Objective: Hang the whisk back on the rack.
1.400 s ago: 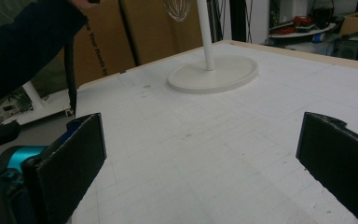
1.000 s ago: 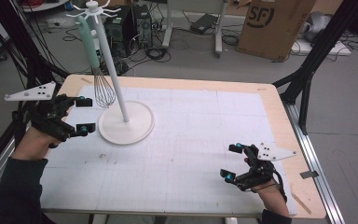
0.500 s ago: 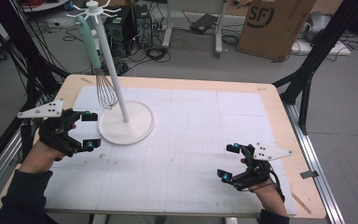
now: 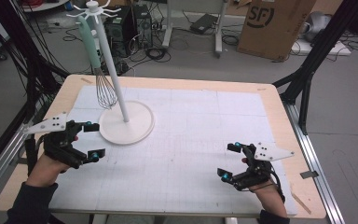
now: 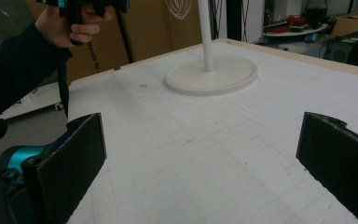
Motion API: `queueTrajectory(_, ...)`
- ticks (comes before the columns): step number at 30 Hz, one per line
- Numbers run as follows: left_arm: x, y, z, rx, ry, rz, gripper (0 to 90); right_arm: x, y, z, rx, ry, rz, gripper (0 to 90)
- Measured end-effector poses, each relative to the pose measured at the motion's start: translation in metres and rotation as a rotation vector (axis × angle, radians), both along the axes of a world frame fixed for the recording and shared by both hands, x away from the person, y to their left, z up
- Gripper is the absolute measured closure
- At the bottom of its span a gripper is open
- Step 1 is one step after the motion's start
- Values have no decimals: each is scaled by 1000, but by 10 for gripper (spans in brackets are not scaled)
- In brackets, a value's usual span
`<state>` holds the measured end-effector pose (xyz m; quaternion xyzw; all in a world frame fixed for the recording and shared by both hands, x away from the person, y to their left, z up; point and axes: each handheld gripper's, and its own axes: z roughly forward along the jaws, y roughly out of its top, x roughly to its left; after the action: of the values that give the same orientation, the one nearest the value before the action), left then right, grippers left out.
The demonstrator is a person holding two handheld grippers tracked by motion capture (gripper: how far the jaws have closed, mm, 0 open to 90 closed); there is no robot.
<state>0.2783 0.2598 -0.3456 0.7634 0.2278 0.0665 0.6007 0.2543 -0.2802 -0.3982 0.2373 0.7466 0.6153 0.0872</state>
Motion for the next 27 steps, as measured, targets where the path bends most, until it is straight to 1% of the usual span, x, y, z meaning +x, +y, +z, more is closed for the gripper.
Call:
queueTrajectory(2,-3,-1,-5,3,1,15,17,0,0,0,-2,1,1,1)
queueTrajectory(3,-3,-2,-8,-1,4,15,17,0,0,-1,-1,2,-2,1)
queueTrajectory(6,-7,-3,-17,5,8,27,17,1,0,-2,-3,2,0,1)
queueTrajectory(8,-10,-3,-23,-4,12,31,17,1,1,-2,-7,2,-2,1)
queueTrajectory(10,-13,-3,-28,0,11,45,17,1,0,-3,-9,1,-3,1)
queueTrajectory(12,-14,-2,-32,-11,15,35,17,1,0,-3,-10,2,-5,1)
queueTrajectory(14,-16,-2,-37,-4,25,39,17,1,0,-4,-14,3,-7,1)
queueTrajectory(16,-17,-2,-41,-8,32,45,17,0,1,-4,-18,2,-7,1)
queueTrajectory(17,-18,-2,-43,-3,32,48,17,0,1,-4,-21,4,-8,1)
queueTrajectory(19,-18,-2,-46,-12,33,53,17,0,2,-5,-27,-4,-8,1)
queueTrajectory(20,-18,-2,-48,-13,34,51,17,0,2,-5,-26,3,-9,1)
queueTrajectory(21,-19,-2,-49,-14,36,53,17,0,2,-6,-30,0,-8,1)
queueTrajectory(22,-19,-2,-50,-9,36,54,17,-1,3,-6,-32,6,-8,1)
queueTrajectory(23,-19,-3,-52,-9,35,55,17,0,3,-7,-40,1,-7,1)
queueTrajectory(25,-19,-4,-53,-9,36,55,17,0,3,-8,-47,9,-8,1)
queueTrajectory(27,-19,-5,-55,-9,37,56,17,1,3,-8,-51,5,-7,1)
